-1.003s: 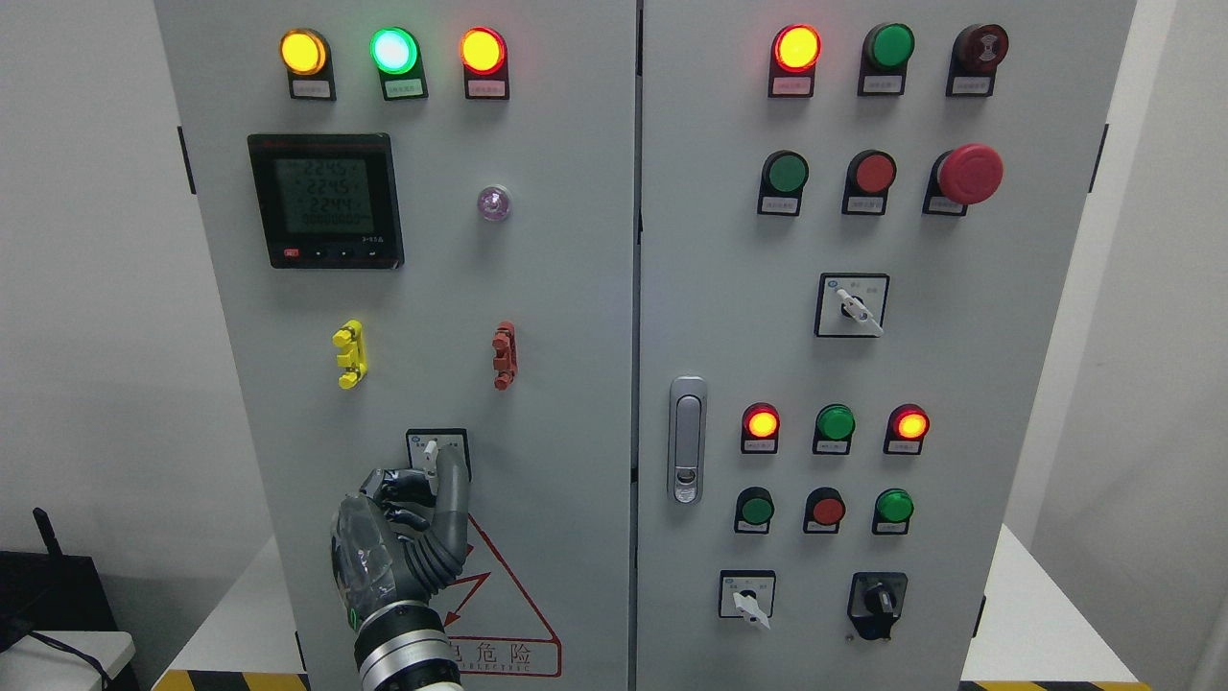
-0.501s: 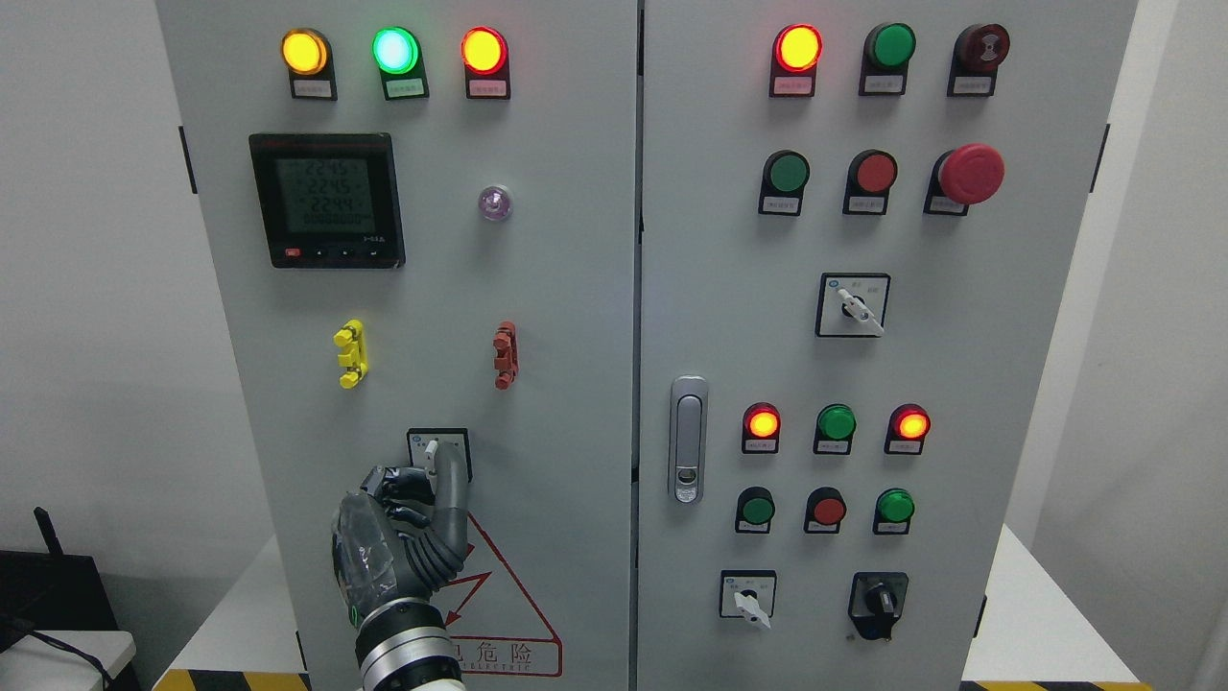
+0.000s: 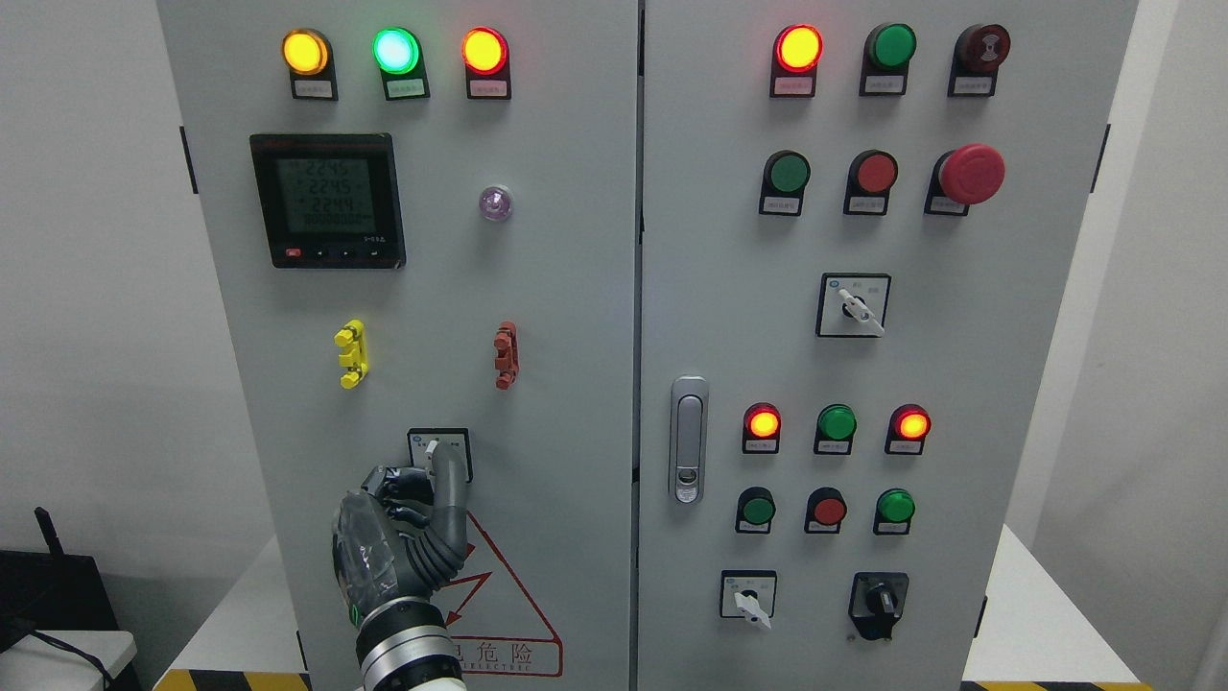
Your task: Turn on light switch 1
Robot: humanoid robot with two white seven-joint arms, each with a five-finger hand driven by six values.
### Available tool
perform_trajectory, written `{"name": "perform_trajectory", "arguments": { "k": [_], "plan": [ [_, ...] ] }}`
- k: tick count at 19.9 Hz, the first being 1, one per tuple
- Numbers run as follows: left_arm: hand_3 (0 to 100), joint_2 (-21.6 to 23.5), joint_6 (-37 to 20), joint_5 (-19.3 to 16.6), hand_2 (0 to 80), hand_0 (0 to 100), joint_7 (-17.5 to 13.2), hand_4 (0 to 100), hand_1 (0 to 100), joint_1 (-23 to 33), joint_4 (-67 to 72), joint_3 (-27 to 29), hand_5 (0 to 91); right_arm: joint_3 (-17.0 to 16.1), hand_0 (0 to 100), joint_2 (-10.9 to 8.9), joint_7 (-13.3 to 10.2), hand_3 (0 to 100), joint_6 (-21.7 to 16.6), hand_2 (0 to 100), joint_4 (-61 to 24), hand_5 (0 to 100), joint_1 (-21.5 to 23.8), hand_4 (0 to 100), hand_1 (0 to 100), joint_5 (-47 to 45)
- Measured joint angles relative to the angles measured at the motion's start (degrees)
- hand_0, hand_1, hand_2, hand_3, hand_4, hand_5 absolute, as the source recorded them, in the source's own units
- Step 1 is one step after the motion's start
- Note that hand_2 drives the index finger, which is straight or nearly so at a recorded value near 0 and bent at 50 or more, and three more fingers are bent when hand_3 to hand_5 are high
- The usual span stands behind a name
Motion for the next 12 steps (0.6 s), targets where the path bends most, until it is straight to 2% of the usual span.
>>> {"name": "perform_trajectory", "arguments": {
  "k": [12],
  "plan": [
    [75, 0.0, 0.0, 0.0, 62.0, 48, -0.5, 82, 25, 0.0, 0.1, 0.0, 79.3, 0.0, 12, 0.00, 0.1, 0, 0.0, 0, 0.0, 0, 0.0, 0, 39, 0.0]
  ]
}}
